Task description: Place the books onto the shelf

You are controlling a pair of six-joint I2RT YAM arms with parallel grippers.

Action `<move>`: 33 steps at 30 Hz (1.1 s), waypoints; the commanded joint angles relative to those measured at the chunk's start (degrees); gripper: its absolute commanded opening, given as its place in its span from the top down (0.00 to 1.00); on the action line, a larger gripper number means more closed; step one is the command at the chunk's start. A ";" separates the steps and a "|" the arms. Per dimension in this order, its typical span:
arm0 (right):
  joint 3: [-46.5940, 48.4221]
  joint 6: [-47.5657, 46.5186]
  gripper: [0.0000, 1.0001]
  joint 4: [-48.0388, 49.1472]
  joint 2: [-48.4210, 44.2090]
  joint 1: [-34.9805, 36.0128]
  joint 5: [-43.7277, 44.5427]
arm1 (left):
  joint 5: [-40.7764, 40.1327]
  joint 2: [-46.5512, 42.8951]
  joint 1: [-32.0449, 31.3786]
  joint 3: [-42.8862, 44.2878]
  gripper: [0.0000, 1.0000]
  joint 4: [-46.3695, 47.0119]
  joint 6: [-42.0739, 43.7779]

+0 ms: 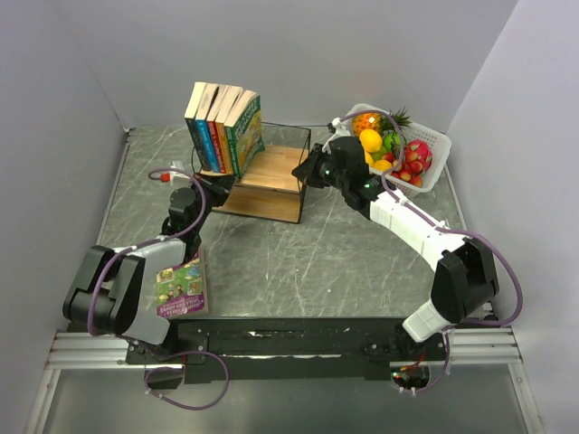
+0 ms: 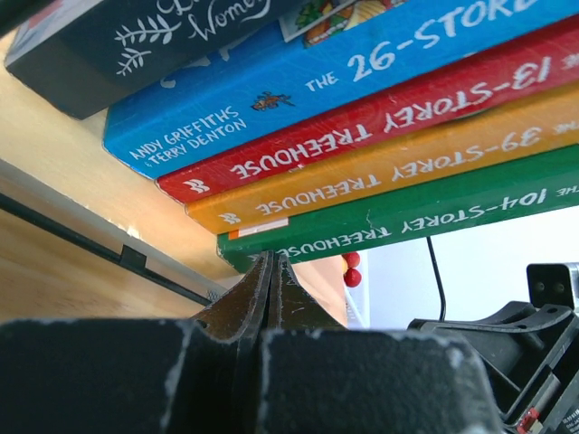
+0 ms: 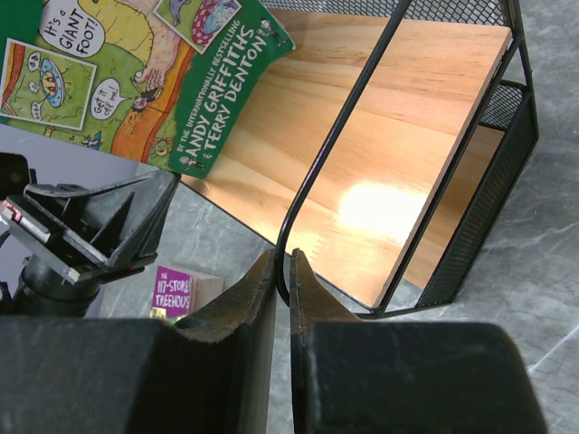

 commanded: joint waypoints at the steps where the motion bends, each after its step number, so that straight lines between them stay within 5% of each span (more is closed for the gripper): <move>1: -0.69 0.94 1.00 -7.70 3.07 0.50 -0.58 | 0.42 0.93 0.34 2.38 0.99 3.81 -0.96; 28: -0.69 1.12 1.00 -9.02 2.46 0.42 0.12 | 0.68 -2.40 0.43 0.80 0.99 2.41 0.01; 33: -0.95 1.47 0.82 -9.37 2.02 0.50 0.47 | 0.50 -5.04 0.43 0.45 0.99 0.65 1.41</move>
